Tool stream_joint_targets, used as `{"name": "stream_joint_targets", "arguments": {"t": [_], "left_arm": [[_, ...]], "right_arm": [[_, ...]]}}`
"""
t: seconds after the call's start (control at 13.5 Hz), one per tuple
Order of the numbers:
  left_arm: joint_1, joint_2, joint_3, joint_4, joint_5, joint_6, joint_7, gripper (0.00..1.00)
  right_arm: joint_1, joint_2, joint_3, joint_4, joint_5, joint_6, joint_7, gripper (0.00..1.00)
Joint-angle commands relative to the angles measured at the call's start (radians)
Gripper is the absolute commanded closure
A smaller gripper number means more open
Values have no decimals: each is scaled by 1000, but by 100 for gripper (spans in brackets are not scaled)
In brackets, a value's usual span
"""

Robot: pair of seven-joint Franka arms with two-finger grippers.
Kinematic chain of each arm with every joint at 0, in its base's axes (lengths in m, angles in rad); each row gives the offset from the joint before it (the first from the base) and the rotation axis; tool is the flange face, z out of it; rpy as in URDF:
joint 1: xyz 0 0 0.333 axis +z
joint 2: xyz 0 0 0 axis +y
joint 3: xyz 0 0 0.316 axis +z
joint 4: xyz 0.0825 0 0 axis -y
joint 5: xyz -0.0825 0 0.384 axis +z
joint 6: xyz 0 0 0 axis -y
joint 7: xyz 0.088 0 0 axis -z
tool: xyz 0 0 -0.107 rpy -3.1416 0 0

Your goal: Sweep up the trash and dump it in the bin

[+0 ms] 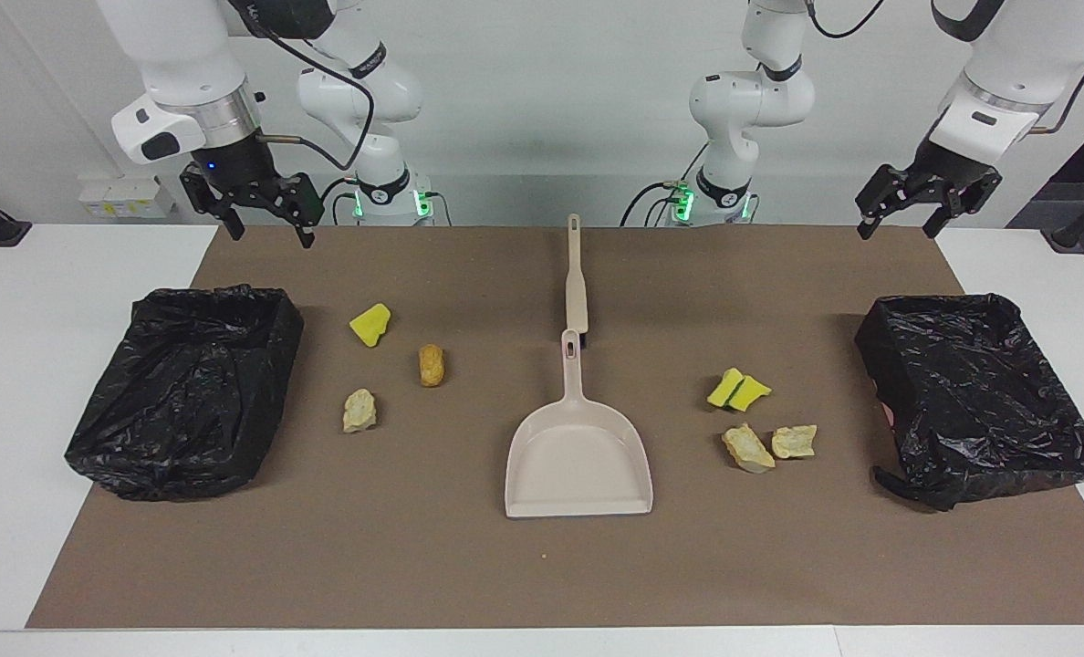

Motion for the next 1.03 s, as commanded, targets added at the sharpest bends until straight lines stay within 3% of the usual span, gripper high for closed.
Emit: {"name": "stream_joint_targets", "arguments": {"t": [0.0,0.96], "left_arm": [[6,-21,-8,-7,13,-19,16,0],[7,-21,1,-6,12,-24,6,0]], "right_arm": [[-10,-10,2,-2,-1,-14,15,0],[-10,-10,19,52,1,-93,25,0]]}}
